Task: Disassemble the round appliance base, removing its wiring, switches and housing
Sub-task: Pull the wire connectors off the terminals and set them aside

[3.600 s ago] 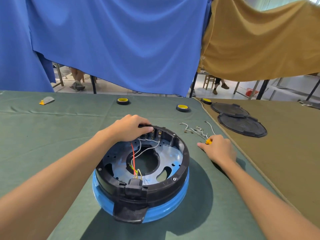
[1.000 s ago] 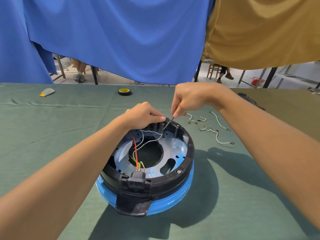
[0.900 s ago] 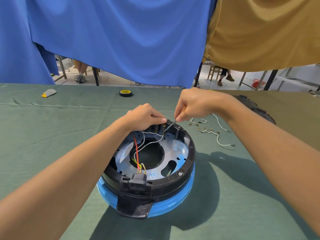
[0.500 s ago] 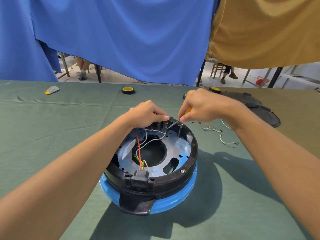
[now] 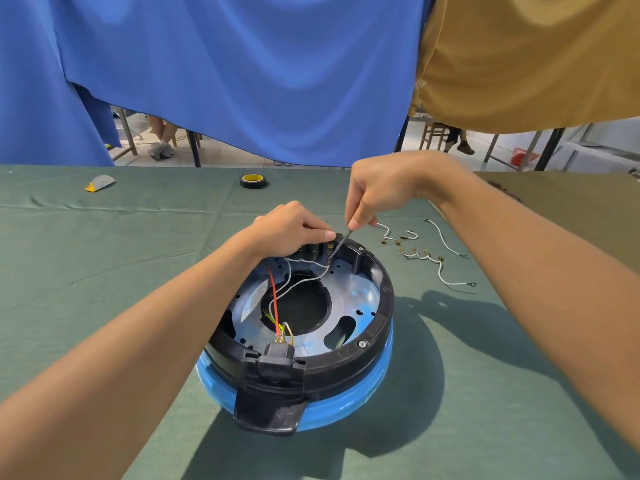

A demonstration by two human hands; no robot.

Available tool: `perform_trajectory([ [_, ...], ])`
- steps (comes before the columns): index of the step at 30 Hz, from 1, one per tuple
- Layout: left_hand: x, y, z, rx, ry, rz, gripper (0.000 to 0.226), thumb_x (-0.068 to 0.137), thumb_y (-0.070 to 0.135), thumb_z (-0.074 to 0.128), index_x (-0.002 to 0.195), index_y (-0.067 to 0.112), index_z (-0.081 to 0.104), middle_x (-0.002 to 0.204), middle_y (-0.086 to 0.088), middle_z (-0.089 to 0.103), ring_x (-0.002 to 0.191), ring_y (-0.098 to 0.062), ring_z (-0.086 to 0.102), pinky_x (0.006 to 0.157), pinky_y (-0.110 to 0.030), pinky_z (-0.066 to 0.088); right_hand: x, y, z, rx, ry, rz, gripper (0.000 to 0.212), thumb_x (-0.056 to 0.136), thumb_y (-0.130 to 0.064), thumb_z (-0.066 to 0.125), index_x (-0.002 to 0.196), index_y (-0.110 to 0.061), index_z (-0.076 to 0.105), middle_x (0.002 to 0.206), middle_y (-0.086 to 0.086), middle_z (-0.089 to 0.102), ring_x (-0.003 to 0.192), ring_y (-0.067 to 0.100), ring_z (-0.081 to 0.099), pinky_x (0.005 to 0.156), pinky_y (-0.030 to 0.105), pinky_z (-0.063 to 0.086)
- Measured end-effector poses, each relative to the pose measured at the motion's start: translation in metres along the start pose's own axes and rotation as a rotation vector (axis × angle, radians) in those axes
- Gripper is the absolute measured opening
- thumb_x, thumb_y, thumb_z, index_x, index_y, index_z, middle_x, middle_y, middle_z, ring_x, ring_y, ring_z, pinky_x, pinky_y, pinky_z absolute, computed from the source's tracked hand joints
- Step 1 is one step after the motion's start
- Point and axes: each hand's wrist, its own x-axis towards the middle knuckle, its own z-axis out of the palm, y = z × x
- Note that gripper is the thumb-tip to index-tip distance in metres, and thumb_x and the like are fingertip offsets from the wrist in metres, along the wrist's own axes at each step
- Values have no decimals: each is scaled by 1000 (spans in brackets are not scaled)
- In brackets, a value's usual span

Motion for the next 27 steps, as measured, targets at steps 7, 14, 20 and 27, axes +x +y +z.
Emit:
perform_trajectory([
  [7, -1, 1, 0, -4, -2, 2, 20, 92, 43, 61, 106, 36, 74, 73, 27, 63, 66, -7, 47, 85, -44, 47, -28, 6, 28, 39, 165, -2, 7, 87, -31, 70, 84, -34, 76, 70, -14, 70, 73, 1, 63, 62, 21, 45],
  [14, -1, 1, 0, 11, -8, -4, 19, 92, 44, 61, 105, 40, 74, 72, 31, 64, 67, -7, 51, 81, -41, 46, -41, -2, 51, 24, 274, 12, 15, 91, -27, 64, 95, -25, 78, 86, -9, 71, 76, 7, 56, 72, 29, 48],
  [20, -4, 3, 0, 1, -19, -2, 19, 92, 43, 61, 105, 39, 74, 61, 35, 59, 60, -5, 48, 74, -39, 45, -44, 1, 60, 133, 298, 37, 14, 89, -26, 65, 89, -25, 79, 79, -4, 75, 77, 13, 65, 71, 36, 57],
  [27, -3, 3, 0, -13, 0, -5, 17, 91, 43, 62, 102, 39, 75, 54, 30, 57, 59, -8, 42, 76, -38, 39, -26, 9, 29, 319, 157, 103, 9, 83, -21, 73, 77, -19, 79, 51, -4, 60, 41, 11, 37, 41, 23, 31],
])
